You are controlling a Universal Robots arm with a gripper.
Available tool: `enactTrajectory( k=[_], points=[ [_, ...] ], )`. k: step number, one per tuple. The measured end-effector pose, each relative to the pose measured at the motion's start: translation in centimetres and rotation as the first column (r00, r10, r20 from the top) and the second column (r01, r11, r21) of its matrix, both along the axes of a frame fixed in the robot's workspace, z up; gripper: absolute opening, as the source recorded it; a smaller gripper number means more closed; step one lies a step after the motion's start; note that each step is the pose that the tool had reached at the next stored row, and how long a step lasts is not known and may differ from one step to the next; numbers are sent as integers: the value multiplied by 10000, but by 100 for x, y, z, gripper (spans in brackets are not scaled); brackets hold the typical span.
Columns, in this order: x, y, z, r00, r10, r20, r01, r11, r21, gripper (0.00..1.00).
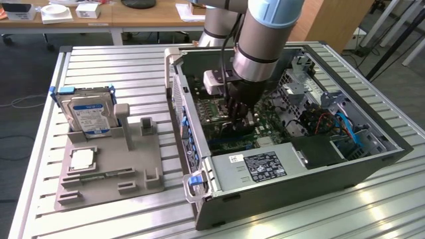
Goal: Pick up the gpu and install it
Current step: 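Insert the gpu into the slot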
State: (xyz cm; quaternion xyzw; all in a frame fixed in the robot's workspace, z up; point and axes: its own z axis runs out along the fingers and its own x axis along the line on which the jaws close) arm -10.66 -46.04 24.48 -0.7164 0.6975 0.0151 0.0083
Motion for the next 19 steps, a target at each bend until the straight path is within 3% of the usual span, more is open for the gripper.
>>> enactTrajectory(
  k=[7, 19],
  points=[
    [-6, 0, -4, 10000, -2, 9, 2, 10000, -36, 27],
    [-5, -1, -4, 10000, 80, 10, -80, 10000, -39, 27]
  ],
)
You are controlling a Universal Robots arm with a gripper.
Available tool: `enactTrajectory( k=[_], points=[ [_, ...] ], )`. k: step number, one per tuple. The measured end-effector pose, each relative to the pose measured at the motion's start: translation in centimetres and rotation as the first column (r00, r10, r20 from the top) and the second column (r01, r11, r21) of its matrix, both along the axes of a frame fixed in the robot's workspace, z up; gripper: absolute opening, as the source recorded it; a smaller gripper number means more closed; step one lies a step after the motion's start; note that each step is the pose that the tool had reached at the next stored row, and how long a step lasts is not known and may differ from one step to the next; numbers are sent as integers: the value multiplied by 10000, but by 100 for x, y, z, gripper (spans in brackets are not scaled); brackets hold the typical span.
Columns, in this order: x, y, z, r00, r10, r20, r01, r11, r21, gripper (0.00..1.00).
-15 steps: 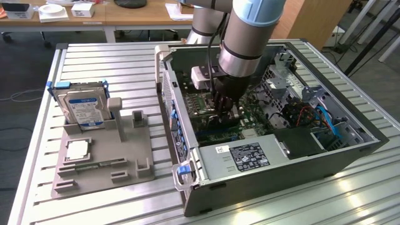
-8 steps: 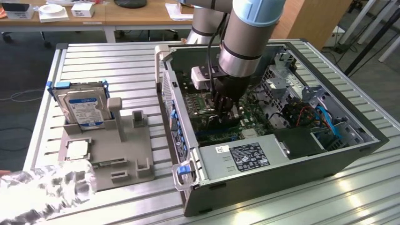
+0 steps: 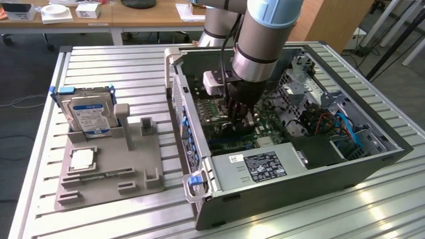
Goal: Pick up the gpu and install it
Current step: 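Insert the gpu into the slot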
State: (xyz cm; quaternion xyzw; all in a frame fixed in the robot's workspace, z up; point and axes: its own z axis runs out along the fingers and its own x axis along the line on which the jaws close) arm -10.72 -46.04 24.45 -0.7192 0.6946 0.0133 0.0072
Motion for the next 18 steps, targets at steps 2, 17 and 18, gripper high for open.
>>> enactTrajectory(
  k=[2, 17, 18],
  points=[
    [0, 0, 0, 10000, 34, 0, -34, 10000, 0, 27],
    [-2, 0, 0, 9999, 125, 2, -125, 9999, -1, 27],
    [-2, 1, 0, 9999, 125, 2, -125, 9999, -1, 27]
  ],
)
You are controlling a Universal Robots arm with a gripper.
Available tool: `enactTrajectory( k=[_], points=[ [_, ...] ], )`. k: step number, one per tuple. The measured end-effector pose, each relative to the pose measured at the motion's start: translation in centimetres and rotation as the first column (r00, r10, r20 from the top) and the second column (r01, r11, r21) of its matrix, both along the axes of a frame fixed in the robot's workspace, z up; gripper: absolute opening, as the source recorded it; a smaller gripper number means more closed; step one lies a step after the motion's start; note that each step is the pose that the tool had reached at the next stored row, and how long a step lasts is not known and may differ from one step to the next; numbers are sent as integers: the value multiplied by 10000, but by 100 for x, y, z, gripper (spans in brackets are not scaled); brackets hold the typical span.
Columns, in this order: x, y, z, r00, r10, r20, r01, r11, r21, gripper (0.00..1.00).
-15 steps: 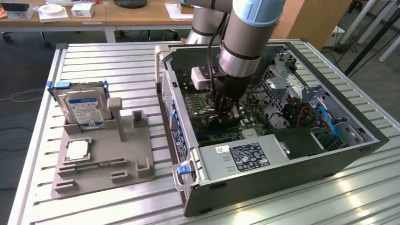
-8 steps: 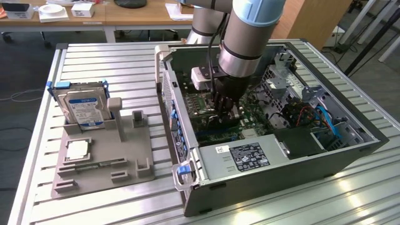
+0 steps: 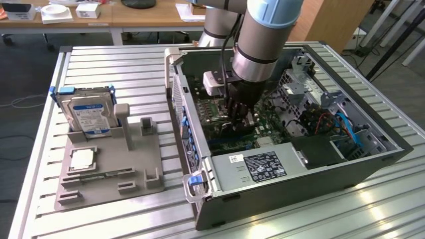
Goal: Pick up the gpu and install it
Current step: 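Insert the gpu into the slot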
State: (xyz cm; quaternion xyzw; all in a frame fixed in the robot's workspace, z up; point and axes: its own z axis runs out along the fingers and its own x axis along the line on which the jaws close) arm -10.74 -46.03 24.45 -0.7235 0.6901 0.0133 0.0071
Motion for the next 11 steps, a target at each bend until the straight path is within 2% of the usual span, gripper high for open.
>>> enactTrajectory(
  k=[11],
  points=[
    [-8, 2, -3, 10000, -1, 13, 1, 10000, 1, 27]
  ],
)
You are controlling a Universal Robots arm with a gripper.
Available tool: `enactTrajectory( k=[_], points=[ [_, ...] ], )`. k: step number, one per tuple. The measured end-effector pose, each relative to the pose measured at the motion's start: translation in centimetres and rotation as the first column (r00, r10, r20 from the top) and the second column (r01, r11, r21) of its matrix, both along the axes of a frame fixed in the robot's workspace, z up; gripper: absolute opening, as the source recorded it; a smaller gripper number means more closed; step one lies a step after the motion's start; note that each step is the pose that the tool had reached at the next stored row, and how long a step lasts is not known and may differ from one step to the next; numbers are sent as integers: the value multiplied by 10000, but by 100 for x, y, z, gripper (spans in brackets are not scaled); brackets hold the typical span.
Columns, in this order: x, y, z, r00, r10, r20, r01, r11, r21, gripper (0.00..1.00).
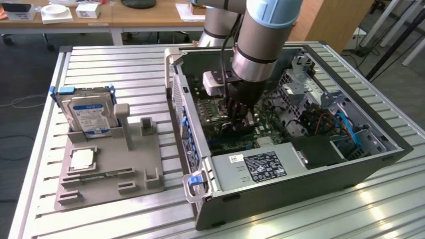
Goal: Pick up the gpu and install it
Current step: 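Insert the gpu into the slot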
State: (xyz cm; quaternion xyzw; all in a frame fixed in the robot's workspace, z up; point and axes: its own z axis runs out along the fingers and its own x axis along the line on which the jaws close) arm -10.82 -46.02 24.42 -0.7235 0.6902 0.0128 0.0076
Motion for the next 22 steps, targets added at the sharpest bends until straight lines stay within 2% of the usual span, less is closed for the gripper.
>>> enactTrajectory(
  k=[13, 22],
  points=[
    [20, 0, 0, 10000, 0, 0, 0, 10000, -1, 27],
    [21, 20, -4, 10000, 0, 6, 0, 10000, -2, 27]
  ],
)
